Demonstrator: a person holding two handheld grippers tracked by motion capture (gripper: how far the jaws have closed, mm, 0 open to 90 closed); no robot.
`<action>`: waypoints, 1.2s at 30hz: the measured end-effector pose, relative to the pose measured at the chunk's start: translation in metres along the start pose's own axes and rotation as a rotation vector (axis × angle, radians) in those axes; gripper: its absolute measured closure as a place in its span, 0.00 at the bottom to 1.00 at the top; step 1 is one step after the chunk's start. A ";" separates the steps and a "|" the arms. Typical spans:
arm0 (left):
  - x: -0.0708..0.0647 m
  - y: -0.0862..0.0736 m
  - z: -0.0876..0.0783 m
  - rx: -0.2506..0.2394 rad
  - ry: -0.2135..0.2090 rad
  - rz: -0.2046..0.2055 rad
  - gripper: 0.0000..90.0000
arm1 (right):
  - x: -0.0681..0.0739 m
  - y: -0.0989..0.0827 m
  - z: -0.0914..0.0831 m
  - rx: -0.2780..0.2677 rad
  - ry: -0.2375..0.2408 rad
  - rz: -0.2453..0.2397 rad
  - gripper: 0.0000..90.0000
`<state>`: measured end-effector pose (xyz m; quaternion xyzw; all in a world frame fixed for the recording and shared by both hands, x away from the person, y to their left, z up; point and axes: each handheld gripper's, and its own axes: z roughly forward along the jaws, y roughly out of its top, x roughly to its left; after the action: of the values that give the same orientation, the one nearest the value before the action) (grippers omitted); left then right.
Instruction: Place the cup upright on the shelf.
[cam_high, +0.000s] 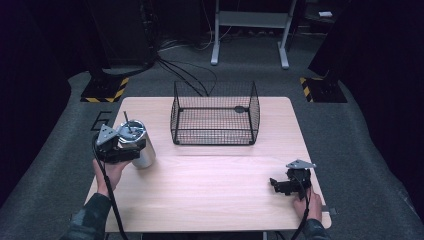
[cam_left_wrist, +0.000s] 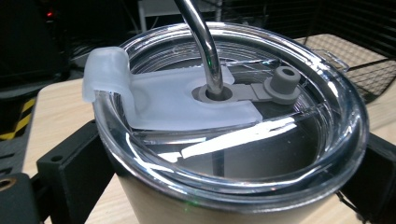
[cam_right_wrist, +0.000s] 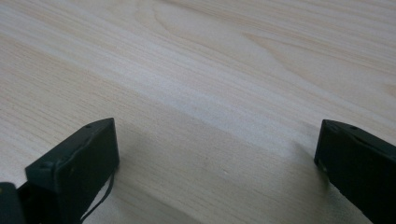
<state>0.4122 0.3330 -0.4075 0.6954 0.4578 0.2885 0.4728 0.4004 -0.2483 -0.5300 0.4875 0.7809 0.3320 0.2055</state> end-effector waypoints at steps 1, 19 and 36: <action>-0.002 0.001 -0.001 -0.007 -0.005 0.006 0.04 | 0.000 0.000 0.000 0.000 0.000 0.000 0.00; -0.029 0.023 -0.008 -0.008 -0.085 0.089 0.04 | 0.001 0.000 0.000 -0.002 0.006 0.010 0.00; -0.062 0.047 0.000 -0.016 -0.182 0.156 0.04 | 0.001 0.000 0.000 -0.002 0.006 0.009 0.00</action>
<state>0.4037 0.2698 -0.3621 0.7486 0.3549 0.2638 0.4941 0.4005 -0.2476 -0.5297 0.4898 0.7791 0.3352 0.2020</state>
